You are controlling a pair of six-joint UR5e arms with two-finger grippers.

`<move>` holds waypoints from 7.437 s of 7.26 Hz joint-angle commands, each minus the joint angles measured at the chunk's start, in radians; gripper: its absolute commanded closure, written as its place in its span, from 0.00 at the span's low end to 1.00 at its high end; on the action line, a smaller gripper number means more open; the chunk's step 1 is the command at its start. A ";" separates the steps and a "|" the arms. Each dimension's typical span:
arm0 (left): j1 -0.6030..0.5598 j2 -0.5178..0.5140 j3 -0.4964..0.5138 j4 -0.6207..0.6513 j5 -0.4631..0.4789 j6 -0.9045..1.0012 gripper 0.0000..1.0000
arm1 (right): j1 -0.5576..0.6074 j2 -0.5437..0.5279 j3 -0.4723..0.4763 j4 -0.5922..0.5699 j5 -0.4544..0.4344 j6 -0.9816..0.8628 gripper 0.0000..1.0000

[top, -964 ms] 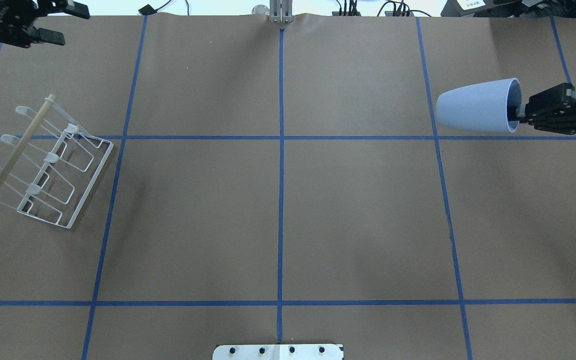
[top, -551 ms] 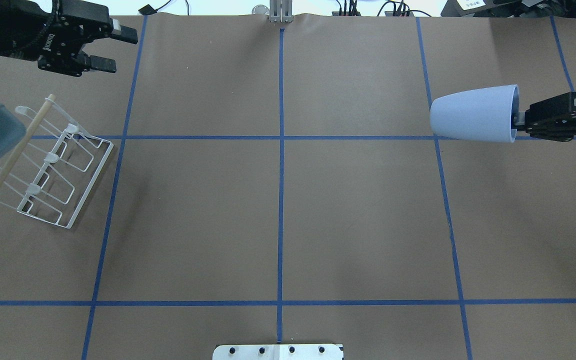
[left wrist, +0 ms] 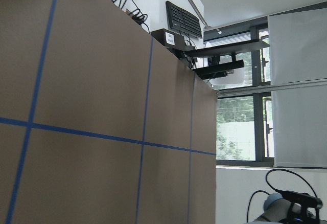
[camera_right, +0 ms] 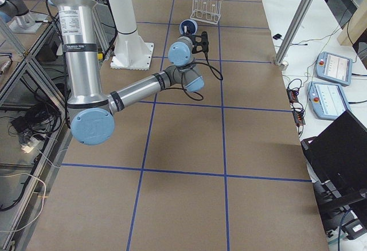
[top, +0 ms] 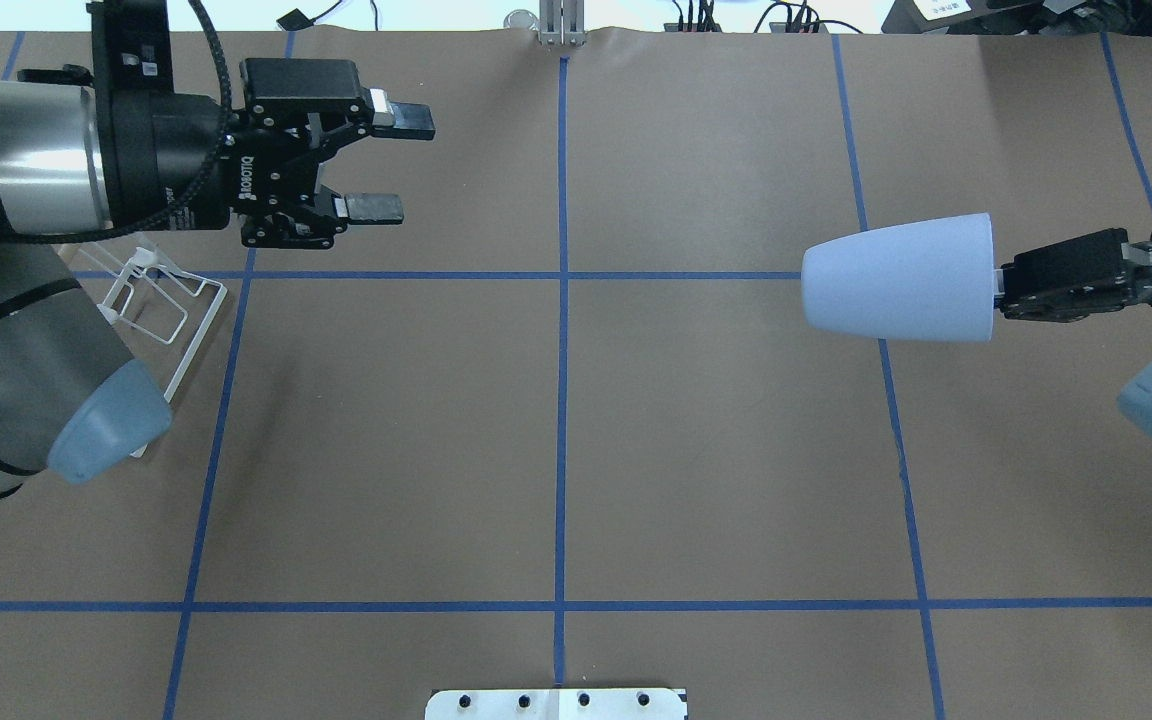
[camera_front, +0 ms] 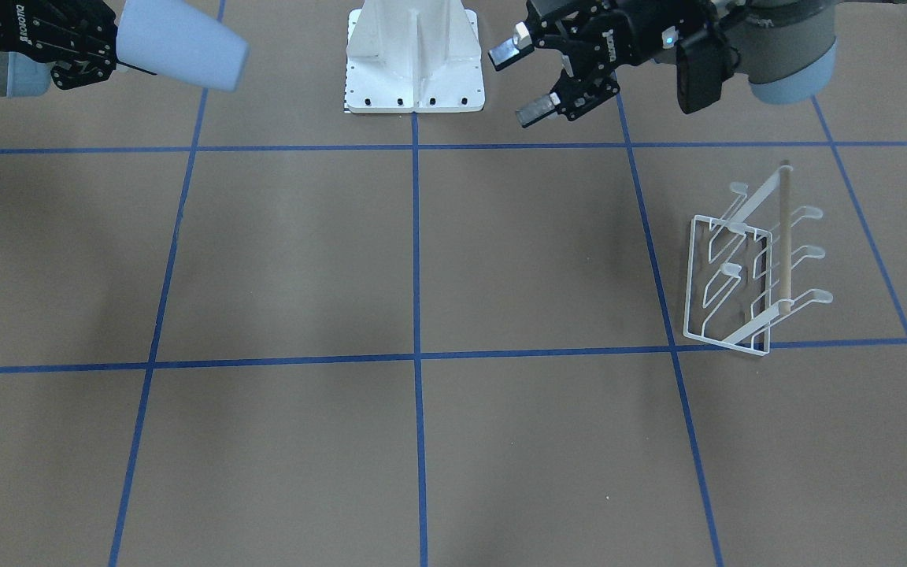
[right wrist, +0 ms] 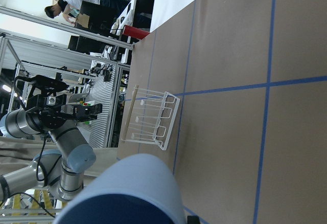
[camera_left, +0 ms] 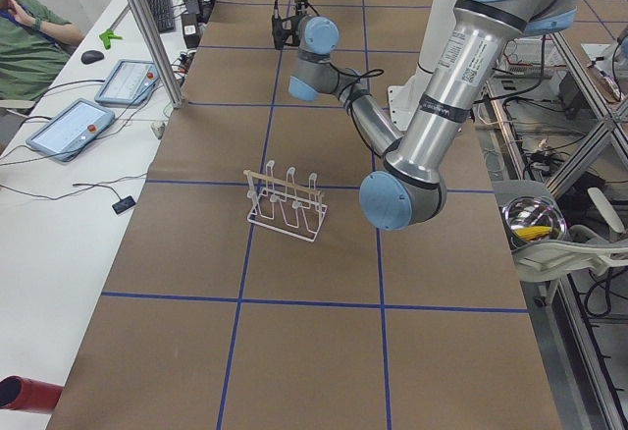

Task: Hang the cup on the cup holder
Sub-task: 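Move the left gripper toward the cup's open end while the right arm holds it out, then grasp the cup rim with the left gripper while the right gripper releases and withdraws, then carry the cup with the left gripper over the wire rack, then lower the cup onto a wooden peg of the rack with the left gripper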

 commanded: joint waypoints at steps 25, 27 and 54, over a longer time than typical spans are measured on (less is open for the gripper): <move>0.441 -0.190 -0.042 -0.001 0.466 -0.174 0.70 | -0.251 0.127 -0.023 0.205 -0.293 0.037 1.00; 0.450 -0.190 -0.047 -0.001 0.483 -0.174 1.00 | -0.267 0.124 -0.017 0.207 -0.355 0.058 0.00; -0.236 -0.021 -0.071 1.509 0.070 1.370 1.00 | 0.460 -0.019 -0.244 -1.824 -0.106 -1.874 0.00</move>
